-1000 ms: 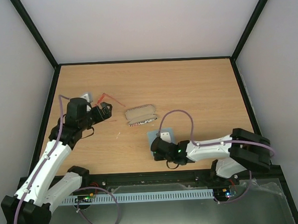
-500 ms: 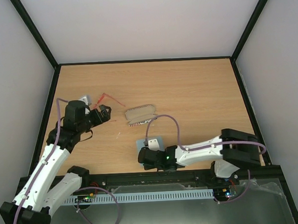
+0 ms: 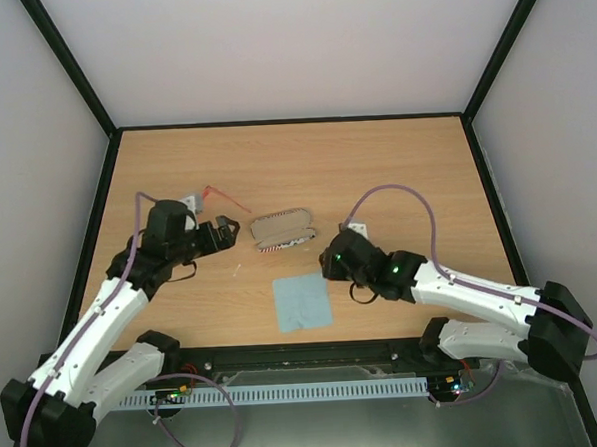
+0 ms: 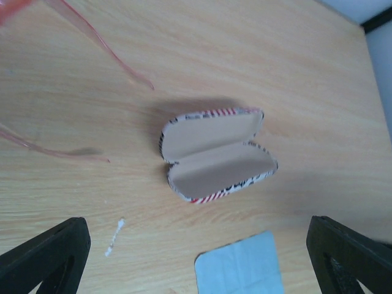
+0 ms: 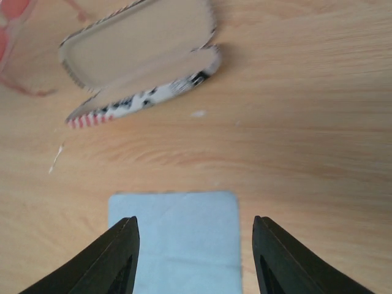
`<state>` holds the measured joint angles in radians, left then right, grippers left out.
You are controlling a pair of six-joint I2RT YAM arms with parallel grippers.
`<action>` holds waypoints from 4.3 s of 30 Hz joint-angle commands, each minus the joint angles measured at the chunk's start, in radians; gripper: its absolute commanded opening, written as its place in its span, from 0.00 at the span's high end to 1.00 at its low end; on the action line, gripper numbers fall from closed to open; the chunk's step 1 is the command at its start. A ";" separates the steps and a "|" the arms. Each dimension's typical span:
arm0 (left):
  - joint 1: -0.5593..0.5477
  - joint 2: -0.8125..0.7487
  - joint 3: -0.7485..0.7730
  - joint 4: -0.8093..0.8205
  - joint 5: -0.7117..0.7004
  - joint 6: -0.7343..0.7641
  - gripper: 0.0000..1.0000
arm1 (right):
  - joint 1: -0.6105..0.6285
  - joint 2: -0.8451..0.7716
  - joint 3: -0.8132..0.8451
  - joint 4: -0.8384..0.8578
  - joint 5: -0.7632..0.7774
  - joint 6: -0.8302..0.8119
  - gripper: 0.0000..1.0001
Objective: Organize the sunglasses
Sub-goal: Move the glasses cleaning cloth to the center of the board, then fold the glasses cleaning cloth at the center of the board.
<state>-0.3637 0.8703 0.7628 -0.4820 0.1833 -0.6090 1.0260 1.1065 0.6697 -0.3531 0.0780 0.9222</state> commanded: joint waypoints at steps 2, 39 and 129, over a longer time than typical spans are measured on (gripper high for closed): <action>-0.114 0.088 -0.039 0.054 -0.030 -0.031 0.01 | -0.174 0.017 0.001 -0.021 -0.107 -0.213 0.53; -0.532 0.600 -0.043 0.206 -0.273 -0.177 0.56 | -0.228 0.368 0.006 0.143 -0.257 -0.454 0.74; -0.597 0.643 -0.116 0.235 -0.338 -0.239 0.60 | -0.138 0.463 0.038 0.115 -0.196 -0.392 0.85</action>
<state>-0.9520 1.5311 0.6899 -0.1738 -0.1505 -0.8234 0.8757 1.5635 0.7345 -0.2222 -0.1352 0.5171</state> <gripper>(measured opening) 0.385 0.156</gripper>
